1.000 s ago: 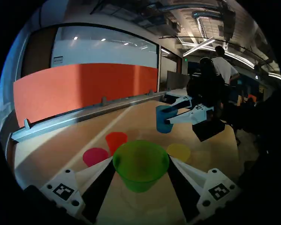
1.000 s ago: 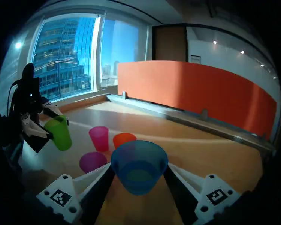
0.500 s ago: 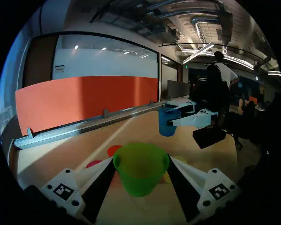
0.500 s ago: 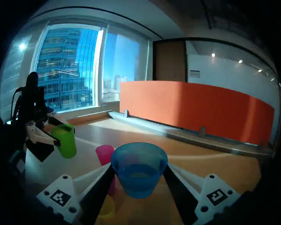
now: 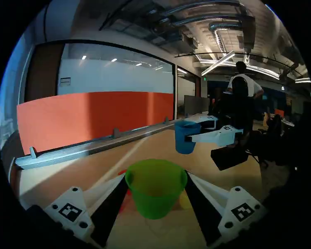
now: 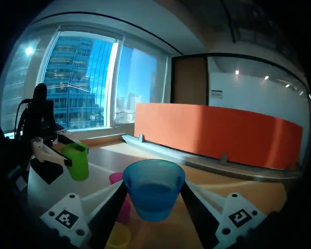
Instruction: Pour water
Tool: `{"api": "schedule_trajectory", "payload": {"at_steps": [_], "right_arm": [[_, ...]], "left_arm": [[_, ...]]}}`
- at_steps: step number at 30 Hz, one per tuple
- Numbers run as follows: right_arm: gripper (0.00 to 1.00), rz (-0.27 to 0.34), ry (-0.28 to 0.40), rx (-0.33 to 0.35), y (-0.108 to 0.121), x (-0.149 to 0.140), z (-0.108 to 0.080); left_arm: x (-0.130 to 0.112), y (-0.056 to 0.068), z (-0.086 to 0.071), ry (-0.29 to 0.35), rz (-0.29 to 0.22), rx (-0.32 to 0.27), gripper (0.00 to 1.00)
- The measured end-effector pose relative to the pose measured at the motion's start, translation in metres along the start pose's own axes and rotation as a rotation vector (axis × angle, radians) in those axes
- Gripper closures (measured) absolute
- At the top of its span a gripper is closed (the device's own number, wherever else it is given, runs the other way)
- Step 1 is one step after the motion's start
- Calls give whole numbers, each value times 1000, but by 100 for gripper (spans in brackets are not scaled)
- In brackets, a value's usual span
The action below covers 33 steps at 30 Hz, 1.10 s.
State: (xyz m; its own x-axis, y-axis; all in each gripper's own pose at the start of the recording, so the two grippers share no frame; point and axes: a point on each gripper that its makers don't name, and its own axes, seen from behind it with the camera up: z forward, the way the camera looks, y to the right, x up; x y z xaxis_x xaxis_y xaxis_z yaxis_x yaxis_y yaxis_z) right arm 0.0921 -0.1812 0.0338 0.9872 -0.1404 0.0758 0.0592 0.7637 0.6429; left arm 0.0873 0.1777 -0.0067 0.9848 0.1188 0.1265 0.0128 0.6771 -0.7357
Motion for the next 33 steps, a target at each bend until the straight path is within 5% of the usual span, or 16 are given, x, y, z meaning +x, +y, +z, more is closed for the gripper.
{"api": "schedule_trajectory", "payload": {"at_steps": [23,33], "right_arm": [[11,-24,21,25,-6,18,1],[11,-81,25,51,-13,30,1]], "left_arm": [[9,5,0,35,3,-16,11],[10,9,2,38,1,-24,11]]}}
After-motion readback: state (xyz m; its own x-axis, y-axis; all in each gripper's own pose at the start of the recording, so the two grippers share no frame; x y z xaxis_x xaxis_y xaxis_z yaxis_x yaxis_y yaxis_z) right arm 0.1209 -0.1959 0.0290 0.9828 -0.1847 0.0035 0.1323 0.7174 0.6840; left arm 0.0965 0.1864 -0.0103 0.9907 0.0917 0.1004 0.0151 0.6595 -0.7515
